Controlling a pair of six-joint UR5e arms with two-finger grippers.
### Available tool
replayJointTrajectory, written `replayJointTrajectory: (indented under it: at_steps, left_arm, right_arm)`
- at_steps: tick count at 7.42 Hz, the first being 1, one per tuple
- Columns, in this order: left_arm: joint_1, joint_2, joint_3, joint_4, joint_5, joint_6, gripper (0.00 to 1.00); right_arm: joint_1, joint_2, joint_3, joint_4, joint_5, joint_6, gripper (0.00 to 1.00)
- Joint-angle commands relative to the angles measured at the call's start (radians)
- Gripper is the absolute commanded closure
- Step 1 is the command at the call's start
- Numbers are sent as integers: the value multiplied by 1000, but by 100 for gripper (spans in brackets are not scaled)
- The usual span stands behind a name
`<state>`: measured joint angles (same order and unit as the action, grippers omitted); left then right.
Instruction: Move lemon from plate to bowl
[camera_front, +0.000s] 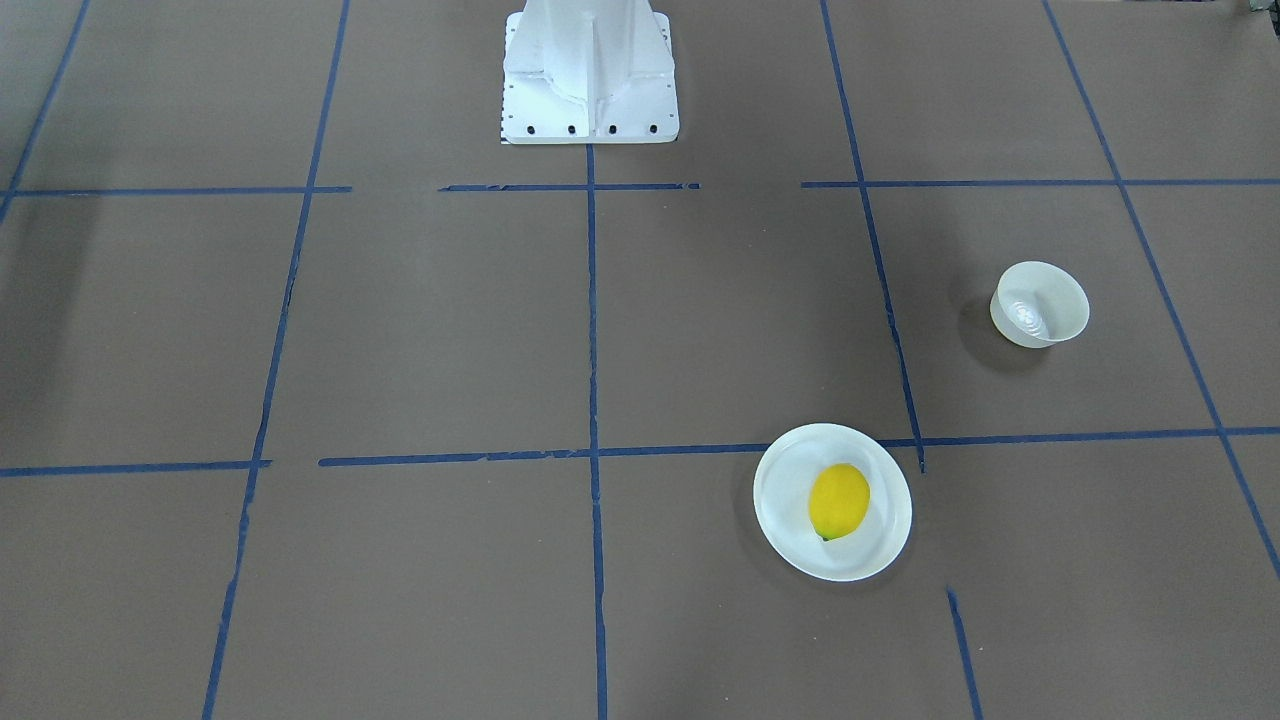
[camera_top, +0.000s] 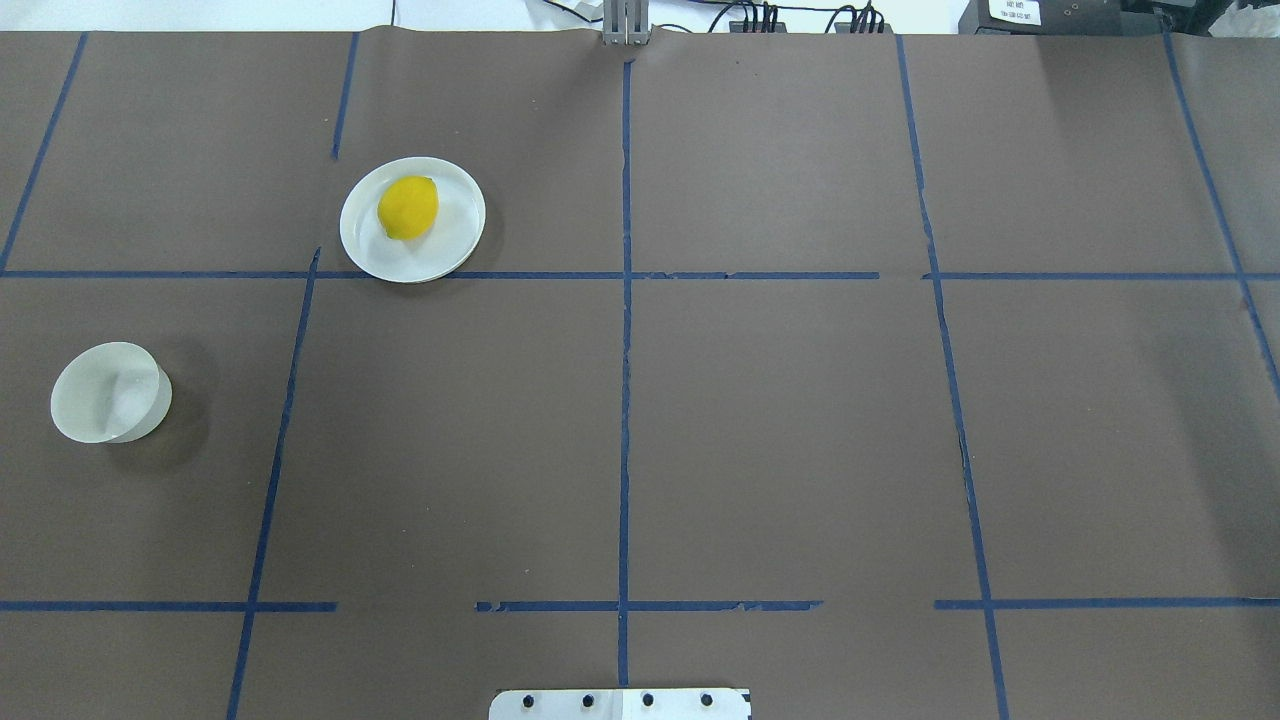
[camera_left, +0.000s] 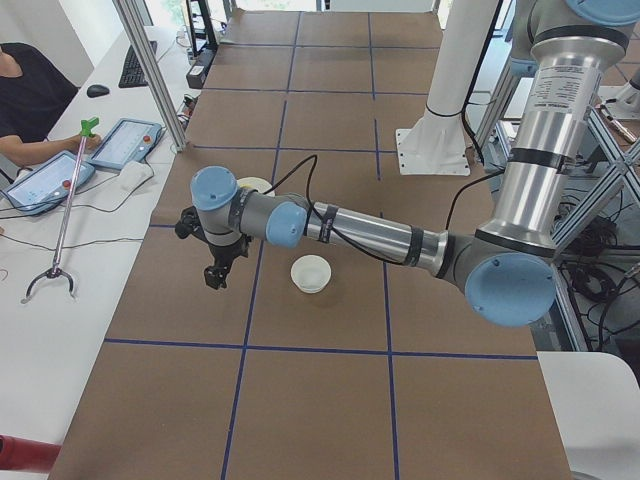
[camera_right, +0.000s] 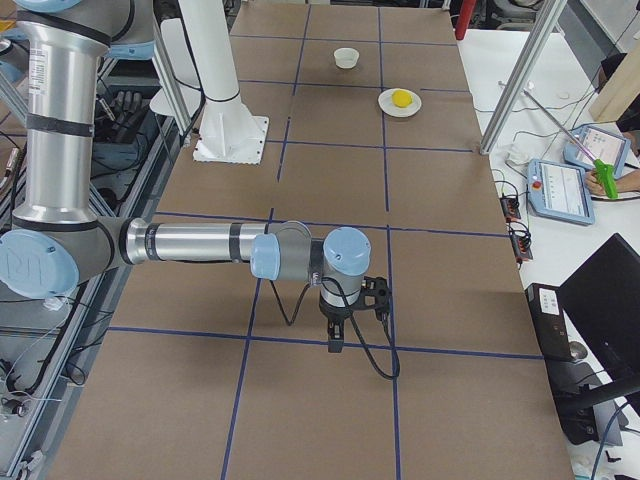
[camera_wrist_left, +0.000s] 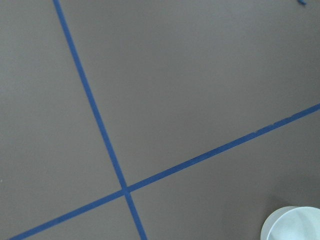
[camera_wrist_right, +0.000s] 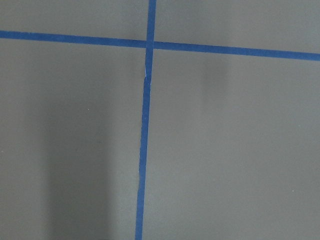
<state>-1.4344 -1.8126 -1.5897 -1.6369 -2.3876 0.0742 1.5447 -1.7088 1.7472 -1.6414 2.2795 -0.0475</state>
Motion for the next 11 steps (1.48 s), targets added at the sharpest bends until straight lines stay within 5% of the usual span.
replayJointTrajectory:
  at_steps: [1,5,7,9,11]
  left_arm:
    - [131,-106,-3,-1,-1,-275,0]
    - [346,-310,61,0,90,-669,0]
    - [397,-430,202,-15,91,-744,0]
    - [448,-490,383,-229,155,-850,0]
    - [477,-528,471,-281,183,-863,0]
  right_arm:
    - [0,0,0,0,0,0,0]
    - [0,0,0,0,0,0,0]
    - [0,0,0,0,0,0,0]
    - [0,0,0,0,0,0,0]
    - [0,0,0,0,0,0,0]
